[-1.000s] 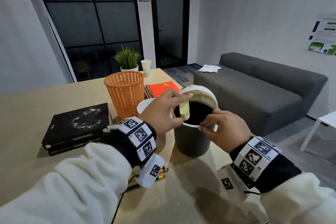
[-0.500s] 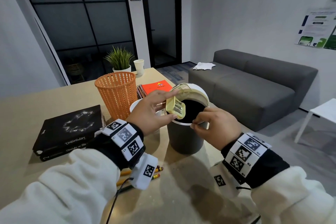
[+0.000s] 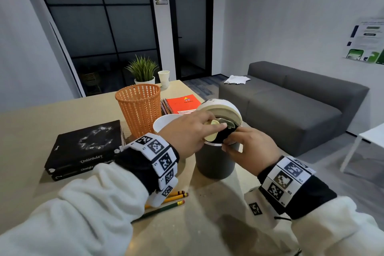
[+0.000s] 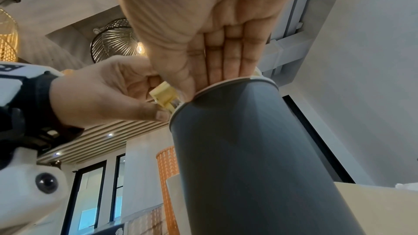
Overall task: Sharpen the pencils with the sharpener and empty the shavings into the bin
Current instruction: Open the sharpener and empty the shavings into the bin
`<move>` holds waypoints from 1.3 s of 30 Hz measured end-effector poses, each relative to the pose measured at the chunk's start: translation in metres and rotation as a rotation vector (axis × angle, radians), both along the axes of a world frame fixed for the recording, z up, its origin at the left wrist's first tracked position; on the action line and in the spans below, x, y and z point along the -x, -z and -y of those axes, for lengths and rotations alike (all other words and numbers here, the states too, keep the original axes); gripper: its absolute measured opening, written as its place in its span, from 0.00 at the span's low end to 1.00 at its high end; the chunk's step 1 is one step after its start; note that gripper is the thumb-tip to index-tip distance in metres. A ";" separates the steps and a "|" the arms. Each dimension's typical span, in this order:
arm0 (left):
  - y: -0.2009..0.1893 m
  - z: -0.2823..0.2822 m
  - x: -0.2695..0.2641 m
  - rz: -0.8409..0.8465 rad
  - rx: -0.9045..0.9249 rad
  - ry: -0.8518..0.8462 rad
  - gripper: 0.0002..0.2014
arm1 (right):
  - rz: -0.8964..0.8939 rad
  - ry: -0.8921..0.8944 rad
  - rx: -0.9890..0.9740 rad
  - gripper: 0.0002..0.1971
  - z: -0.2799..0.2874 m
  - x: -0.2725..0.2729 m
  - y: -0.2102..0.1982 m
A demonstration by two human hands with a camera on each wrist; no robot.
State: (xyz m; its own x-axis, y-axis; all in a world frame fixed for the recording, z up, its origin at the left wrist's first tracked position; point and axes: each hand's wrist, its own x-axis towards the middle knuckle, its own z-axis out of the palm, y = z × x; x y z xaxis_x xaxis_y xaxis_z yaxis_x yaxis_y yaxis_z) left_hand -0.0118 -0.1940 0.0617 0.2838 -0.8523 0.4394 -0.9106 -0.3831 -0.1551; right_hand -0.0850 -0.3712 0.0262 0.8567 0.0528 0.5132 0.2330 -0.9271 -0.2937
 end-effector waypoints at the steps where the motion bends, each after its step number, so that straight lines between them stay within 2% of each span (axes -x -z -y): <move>1: -0.002 0.001 0.000 0.006 -0.012 -0.003 0.29 | -0.028 -0.002 -0.036 0.03 0.002 0.000 -0.001; 3: -0.004 0.002 0.000 0.022 -0.047 0.005 0.30 | -0.034 0.014 -0.130 0.05 0.007 0.000 -0.004; 6: -0.005 0.001 -0.001 0.070 -0.059 0.014 0.32 | 0.096 0.062 -0.210 0.06 0.007 0.002 -0.009; 8: -0.008 0.001 -0.001 0.055 -0.031 0.007 0.32 | 0.122 0.069 -0.263 0.11 0.005 0.001 -0.012; 12: -0.011 0.002 0.001 0.017 -0.042 0.018 0.30 | -0.048 0.053 -0.326 0.20 0.002 -0.010 -0.021; 15: -0.012 0.002 0.003 0.029 -0.077 0.047 0.29 | -0.067 0.038 -0.323 0.19 0.003 -0.014 -0.025; 18: -0.011 0.000 0.001 -0.005 -0.076 0.030 0.33 | -0.074 0.006 -0.353 0.16 0.005 -0.012 -0.025; 21: -0.006 -0.003 -0.002 -0.142 -0.079 -0.054 0.38 | -0.056 0.012 -0.259 0.14 0.004 -0.008 -0.022; 24: -0.004 -0.002 0.000 -0.203 -0.027 -0.062 0.36 | 0.025 0.022 -0.218 0.15 0.004 -0.006 -0.020; 27: -0.007 -0.003 -0.003 -0.072 0.002 0.022 0.34 | 0.148 -0.015 -0.278 0.17 0.007 -0.006 -0.021; 29: -0.008 -0.003 -0.004 -0.002 -0.039 0.034 0.35 | 0.159 -0.034 -0.267 0.18 0.009 -0.005 -0.021; 32: -0.009 -0.001 -0.001 0.001 -0.207 0.030 0.34 | 0.066 -0.017 -0.176 0.18 0.011 -0.002 -0.021; 36: -0.006 0.000 -0.001 0.045 -0.184 0.076 0.34 | 0.103 0.042 -0.126 0.17 0.013 0.000 -0.016; 38: -0.005 0.002 0.000 0.013 -0.258 0.047 0.32 | 0.044 0.089 -0.064 0.17 0.012 0.000 -0.011; 39: -0.004 0.002 0.001 -0.005 -0.293 0.026 0.31 | 0.071 0.091 -0.020 0.16 0.011 -0.001 -0.009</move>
State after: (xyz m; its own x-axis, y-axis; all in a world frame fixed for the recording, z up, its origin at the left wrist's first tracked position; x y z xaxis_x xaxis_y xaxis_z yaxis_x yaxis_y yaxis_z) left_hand -0.0124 -0.1958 0.0655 0.2615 -0.9498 0.1718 -0.9206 -0.2989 -0.2513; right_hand -0.0843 -0.3822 0.0350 0.8190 -0.0344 0.5728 0.1692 -0.9393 -0.2983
